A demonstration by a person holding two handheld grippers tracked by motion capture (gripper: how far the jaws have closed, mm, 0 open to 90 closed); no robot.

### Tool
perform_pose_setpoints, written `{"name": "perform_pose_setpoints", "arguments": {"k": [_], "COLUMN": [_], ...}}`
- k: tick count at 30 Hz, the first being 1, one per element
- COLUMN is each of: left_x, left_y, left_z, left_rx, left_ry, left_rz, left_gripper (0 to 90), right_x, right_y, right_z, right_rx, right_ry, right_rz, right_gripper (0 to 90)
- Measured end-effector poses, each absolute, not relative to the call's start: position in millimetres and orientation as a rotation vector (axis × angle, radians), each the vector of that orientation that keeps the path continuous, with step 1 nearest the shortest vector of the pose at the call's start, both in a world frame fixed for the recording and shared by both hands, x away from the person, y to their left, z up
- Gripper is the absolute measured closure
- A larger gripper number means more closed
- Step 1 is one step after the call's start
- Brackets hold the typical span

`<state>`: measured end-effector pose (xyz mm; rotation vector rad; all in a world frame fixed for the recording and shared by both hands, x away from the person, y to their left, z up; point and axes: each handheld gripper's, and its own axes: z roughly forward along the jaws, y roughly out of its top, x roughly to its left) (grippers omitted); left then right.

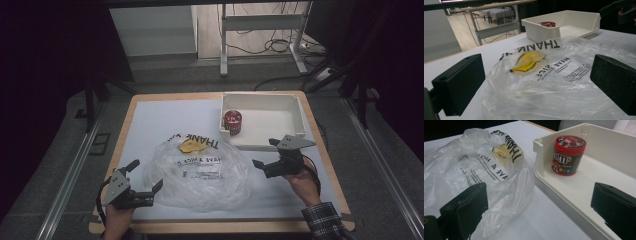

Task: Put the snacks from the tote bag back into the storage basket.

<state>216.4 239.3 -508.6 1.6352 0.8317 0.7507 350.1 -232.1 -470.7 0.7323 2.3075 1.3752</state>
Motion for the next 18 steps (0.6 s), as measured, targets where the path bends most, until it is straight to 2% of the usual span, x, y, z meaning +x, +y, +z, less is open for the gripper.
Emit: {"name": "perform_pose_setpoints", "arguments": {"k": [18], "left_x": [216], "left_y": [240], "left_z": [-508], "left_rx": [1.631], "left_ry": [0.837], "left_rz": [0.754], "left_gripper": [0.0], "right_x": [332], "right_y": [-243], "right_z": [-473], "right_rx": [0.747], "right_ry": [2.279], "right_rz": [1.393], "right_gripper": [1.4]}}
